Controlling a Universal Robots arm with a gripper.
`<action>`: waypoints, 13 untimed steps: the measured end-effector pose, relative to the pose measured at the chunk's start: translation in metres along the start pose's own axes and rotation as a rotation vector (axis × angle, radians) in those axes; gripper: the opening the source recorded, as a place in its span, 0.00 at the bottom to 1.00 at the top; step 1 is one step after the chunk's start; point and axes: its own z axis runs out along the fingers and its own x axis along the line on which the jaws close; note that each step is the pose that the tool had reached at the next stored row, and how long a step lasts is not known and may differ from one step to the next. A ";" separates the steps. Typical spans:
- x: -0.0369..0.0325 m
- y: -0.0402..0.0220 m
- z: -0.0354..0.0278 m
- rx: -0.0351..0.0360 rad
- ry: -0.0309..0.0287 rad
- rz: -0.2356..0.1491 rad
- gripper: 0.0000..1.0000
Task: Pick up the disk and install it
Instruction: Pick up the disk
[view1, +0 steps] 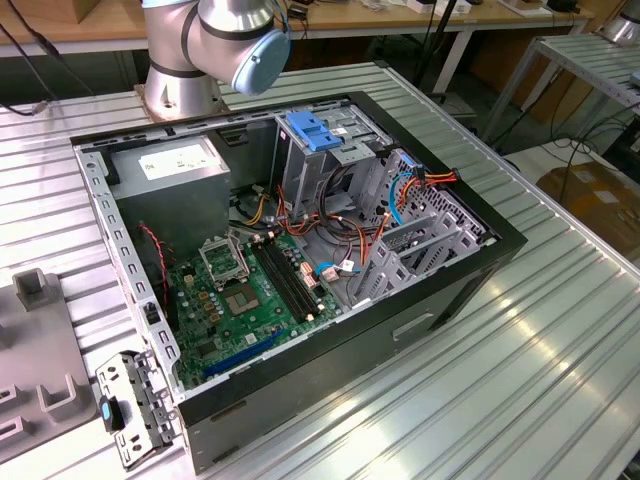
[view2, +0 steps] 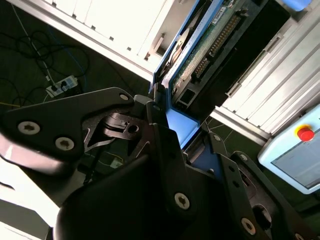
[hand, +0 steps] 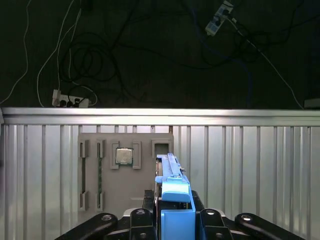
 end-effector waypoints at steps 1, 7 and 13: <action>0.0000 0.0000 -0.0014 0.0000 0.0000 0.000 0.37; -0.0002 0.0002 -0.0114 0.0000 0.0000 0.000 0.37; -0.0003 0.0003 -0.0221 0.0000 0.0000 0.000 0.37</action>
